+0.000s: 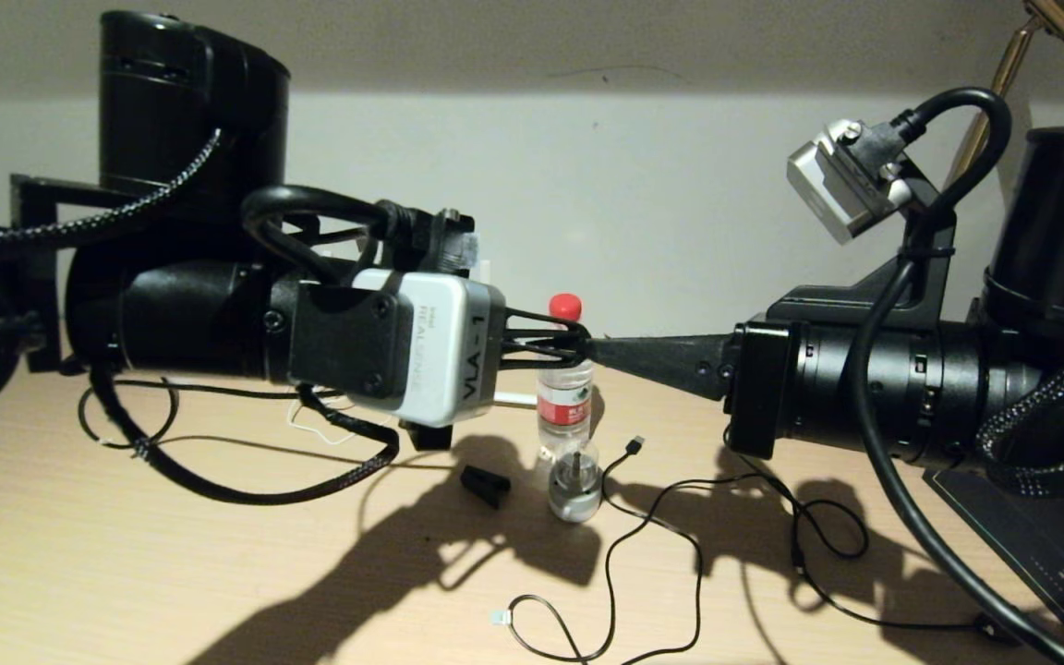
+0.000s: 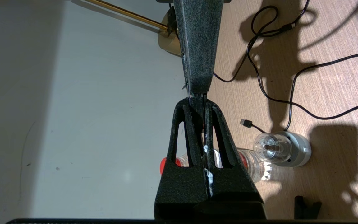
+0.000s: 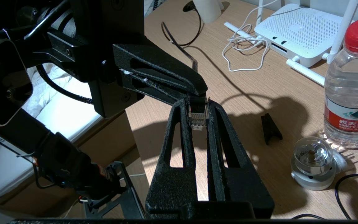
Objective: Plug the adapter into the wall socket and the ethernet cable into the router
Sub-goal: Hand it to the other hand
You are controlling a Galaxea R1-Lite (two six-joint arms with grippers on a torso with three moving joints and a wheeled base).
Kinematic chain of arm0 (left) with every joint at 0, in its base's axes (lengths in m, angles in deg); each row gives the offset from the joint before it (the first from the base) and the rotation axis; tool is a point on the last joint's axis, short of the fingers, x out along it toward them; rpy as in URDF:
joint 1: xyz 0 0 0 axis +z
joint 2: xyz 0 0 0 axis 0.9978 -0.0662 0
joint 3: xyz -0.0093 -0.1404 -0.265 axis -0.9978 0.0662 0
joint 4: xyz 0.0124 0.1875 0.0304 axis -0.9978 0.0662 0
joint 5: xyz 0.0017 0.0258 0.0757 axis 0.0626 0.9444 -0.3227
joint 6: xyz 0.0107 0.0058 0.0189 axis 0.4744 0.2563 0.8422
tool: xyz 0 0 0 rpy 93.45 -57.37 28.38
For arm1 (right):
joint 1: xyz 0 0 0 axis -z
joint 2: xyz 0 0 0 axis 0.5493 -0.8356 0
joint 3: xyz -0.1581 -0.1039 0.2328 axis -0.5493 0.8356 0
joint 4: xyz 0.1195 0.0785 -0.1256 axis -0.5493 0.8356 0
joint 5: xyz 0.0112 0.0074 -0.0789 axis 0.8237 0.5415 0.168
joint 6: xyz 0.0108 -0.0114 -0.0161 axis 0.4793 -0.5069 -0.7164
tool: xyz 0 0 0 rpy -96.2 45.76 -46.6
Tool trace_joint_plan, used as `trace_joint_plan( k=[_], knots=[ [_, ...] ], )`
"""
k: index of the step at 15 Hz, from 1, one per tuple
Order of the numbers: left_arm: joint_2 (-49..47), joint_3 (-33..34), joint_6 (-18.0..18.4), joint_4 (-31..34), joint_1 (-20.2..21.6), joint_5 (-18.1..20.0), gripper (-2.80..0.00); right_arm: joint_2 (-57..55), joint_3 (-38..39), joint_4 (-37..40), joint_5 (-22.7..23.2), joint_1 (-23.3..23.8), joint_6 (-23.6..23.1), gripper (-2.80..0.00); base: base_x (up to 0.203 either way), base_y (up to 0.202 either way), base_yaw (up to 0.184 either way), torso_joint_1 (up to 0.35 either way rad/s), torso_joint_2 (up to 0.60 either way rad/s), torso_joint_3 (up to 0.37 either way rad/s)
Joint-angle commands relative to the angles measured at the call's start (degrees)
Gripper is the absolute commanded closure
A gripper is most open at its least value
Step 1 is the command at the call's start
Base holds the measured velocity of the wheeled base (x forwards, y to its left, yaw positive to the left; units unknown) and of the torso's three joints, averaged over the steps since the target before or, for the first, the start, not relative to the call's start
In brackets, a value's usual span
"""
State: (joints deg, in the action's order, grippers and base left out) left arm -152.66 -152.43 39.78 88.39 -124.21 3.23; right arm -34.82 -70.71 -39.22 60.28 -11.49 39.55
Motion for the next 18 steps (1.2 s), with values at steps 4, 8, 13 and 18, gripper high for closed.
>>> trace_joint_plan(
  k=[4, 8, 13, 18],
  knots=[
    [-0.08, 0.18, 0.42, 0.05, -0.14, 0.12, 0.0, -0.58, -0.1, -0.34, 0.16, -0.1, 0.0, 0.0, 0.0, 0.0, 0.0, 0.0, 0.0, 0.0],
    [-0.41, 0.97, 0.42, -0.88, -0.23, 0.17, -2.8, -0.58, -0.01, -0.34, 0.16, -0.1, 0.09, 0.0, 0.0, 0.0, 0.0, 0.0, 0.0, 0.0],
    [2.89, 2.8, 0.26, -1.11, 0.06, 0.08, -2.8, 0.43, 1.37, -0.34, 0.07, -0.1, 1.46, 0.0, 0.0, 0.0, 0.0, 0.0, 0.0, 0.0],
    [6.35, 4.33, 0.57, -2.03, 7.19, 6.57, -2.8, 2.38, -2.62, 0.08, -0.37, -0.04, 20.71, 0.0, 0.0, 0.0, 0.0, 0.0, 0.0, 0.0]
  ],
)
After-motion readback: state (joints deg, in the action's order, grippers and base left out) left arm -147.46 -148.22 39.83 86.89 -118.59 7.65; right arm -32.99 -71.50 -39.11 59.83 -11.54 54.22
